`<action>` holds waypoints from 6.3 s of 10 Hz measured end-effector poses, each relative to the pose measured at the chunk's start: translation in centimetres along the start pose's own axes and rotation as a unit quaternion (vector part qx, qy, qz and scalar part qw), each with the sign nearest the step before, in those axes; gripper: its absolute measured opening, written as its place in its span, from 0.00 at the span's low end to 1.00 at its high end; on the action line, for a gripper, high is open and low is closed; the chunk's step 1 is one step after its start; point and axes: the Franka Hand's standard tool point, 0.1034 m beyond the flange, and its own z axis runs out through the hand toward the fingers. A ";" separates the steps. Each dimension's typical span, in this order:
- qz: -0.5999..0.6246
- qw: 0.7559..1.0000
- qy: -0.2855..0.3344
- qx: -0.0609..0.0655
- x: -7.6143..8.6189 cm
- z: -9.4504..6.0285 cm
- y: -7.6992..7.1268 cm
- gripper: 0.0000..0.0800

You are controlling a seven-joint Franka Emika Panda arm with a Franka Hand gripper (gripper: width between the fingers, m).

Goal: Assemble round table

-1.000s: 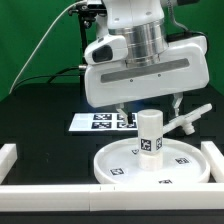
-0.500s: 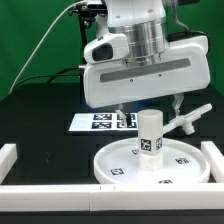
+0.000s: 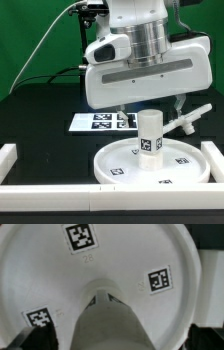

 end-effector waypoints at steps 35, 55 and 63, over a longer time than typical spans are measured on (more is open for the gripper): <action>0.122 0.989 0.067 -0.045 1.2 0.1 0.2 0.51; -0.234 0.970 0.023 -0.060 0.7 1.0 -0.7 0.81; 0.015 0.997 0.058 -0.056 1.2 0.8 0.0 0.50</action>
Offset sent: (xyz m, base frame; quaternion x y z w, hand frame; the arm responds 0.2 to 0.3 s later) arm 0.0000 0.0000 0.0000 0.0000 0.0000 0.0650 0.9979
